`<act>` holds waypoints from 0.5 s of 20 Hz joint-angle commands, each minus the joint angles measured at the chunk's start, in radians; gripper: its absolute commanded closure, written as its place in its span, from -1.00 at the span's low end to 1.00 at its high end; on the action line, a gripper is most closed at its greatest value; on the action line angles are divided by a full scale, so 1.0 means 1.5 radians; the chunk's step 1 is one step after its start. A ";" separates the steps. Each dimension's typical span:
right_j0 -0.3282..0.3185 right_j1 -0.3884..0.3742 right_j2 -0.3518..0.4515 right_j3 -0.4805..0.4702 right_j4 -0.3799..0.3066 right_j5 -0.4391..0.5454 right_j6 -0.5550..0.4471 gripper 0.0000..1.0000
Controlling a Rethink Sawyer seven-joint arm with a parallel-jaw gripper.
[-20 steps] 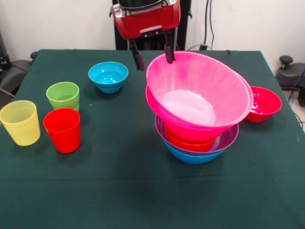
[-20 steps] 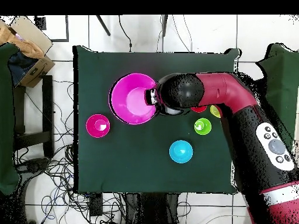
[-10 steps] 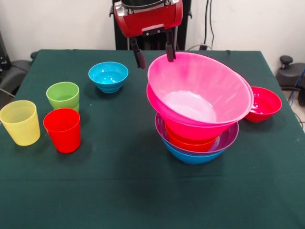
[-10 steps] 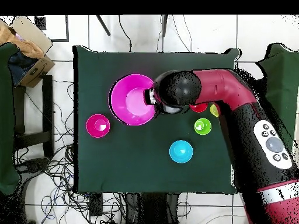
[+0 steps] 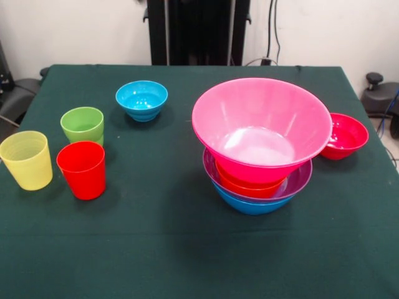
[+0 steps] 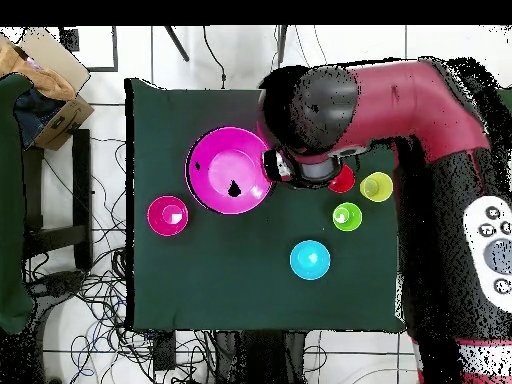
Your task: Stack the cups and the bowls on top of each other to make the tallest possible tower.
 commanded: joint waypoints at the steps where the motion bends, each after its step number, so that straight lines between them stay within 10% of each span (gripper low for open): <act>1: -0.011 -0.062 0.035 -0.101 -0.080 0.147 -0.365 -1.00; 10: -0.104 -0.040 0.030 0.035 -0.051 -0.054 -0.359 -1.00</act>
